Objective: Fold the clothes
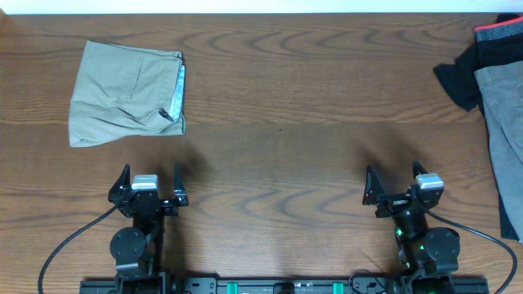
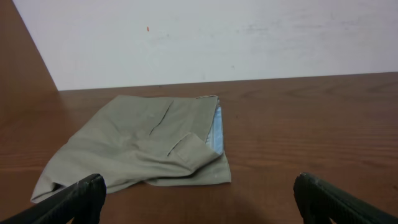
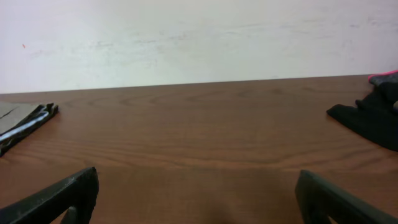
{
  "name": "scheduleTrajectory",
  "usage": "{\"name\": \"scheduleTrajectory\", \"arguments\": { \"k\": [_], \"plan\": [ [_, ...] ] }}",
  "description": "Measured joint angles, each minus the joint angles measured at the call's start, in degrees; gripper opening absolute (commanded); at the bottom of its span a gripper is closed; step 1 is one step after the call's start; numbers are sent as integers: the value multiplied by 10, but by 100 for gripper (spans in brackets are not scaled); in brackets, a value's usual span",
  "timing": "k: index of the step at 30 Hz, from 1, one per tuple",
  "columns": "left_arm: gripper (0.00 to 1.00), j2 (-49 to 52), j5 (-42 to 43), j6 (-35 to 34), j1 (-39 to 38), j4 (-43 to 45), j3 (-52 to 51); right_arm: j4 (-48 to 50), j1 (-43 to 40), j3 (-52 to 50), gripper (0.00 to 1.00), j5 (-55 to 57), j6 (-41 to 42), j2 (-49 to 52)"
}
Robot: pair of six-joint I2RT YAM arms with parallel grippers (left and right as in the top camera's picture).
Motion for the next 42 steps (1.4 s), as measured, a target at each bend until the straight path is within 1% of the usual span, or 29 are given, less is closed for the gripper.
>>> {"name": "scheduleTrajectory", "arguments": {
  "k": [35, 42],
  "plan": [
    [98, 6, 0, 0, 0, 0, 0, 0, 0, 0, 99, 0, 0, 0],
    [98, 6, 0, 0, 0, 0, 0, 2, 0, 0, 99, 44, -5, 0]
  ]
}}
